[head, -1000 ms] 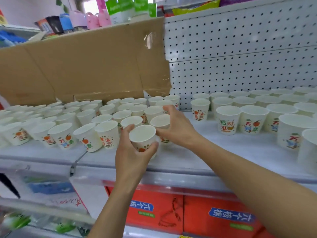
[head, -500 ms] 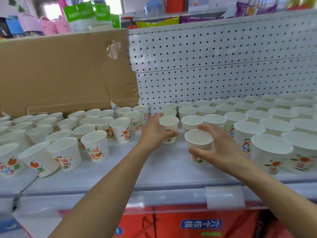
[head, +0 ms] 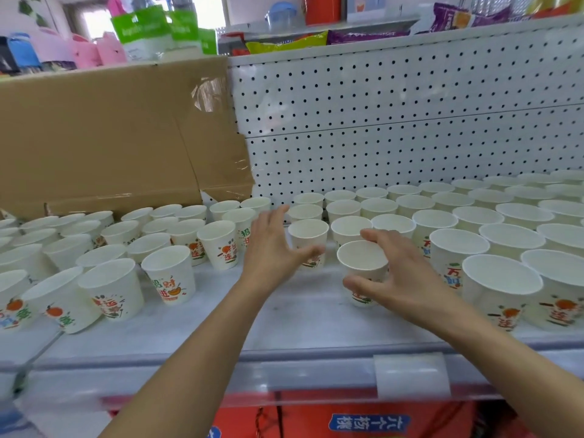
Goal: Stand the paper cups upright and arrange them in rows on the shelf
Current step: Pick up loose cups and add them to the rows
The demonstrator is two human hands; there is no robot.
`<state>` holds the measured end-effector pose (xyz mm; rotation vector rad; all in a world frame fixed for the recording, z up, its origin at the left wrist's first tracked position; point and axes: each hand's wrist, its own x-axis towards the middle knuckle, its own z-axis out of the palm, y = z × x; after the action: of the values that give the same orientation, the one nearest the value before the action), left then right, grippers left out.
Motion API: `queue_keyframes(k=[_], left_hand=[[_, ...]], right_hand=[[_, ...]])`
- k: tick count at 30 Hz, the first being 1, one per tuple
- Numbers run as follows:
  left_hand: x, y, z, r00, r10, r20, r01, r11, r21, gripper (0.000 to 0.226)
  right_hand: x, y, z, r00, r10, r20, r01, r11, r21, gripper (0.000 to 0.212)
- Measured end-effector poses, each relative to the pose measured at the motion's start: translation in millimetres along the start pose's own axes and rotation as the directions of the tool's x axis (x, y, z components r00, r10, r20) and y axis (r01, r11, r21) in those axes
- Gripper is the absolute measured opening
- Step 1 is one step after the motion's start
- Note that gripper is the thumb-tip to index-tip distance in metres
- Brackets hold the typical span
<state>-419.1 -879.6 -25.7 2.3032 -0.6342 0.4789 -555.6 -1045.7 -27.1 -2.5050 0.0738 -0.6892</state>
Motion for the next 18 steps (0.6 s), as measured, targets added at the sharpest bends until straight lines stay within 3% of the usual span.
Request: queue_keyframes(k=[4, 9, 13, 15, 18], left_hand=[[-6.2, -26.9, -35.9, 0.957, 0.127, -0.261, -0.039, 0.947, 0.32, 0.069], [-1.2, -54.8, -57.1, 0.991, 0.027, -0.13, 0.065, 0.758, 0.648, 0.043], [-17.0, -34.3, -62.6, 0.994, 0.078, -0.075, -0.03, 0.866, 0.5, 0.028], [-34.2, -15.5, -62.1, 0.993, 0.115, -0.03, -0.105, 0.968, 0.228, 0.024], [-53.6, 15.0, -54.7, 0.963, 0.22, 0.154, -0.215, 0.975, -0.05, 0.02]], right_hand=[[2.5, -3.3, -4.4, 0.999, 0.015, 0.038, -0.016, 1.0, 0.022, 0.079], [6.6, -11.8, -5.5, 0.997, 0.027, 0.068, -0.026, 1.0, -0.012, 0.071], [5.4, -16.9, -16.1, 0.991, -0.004, 0.136, 0.02, 0.993, -0.114, 0.067], [3.6, -18.6, -25.4, 0.982, -0.009, 0.19, 0.042, 0.984, -0.172, 0.068], [5.2, -18.6, -42.4, 0.97, 0.016, 0.241, 0.041, 0.973, -0.228, 0.069]])
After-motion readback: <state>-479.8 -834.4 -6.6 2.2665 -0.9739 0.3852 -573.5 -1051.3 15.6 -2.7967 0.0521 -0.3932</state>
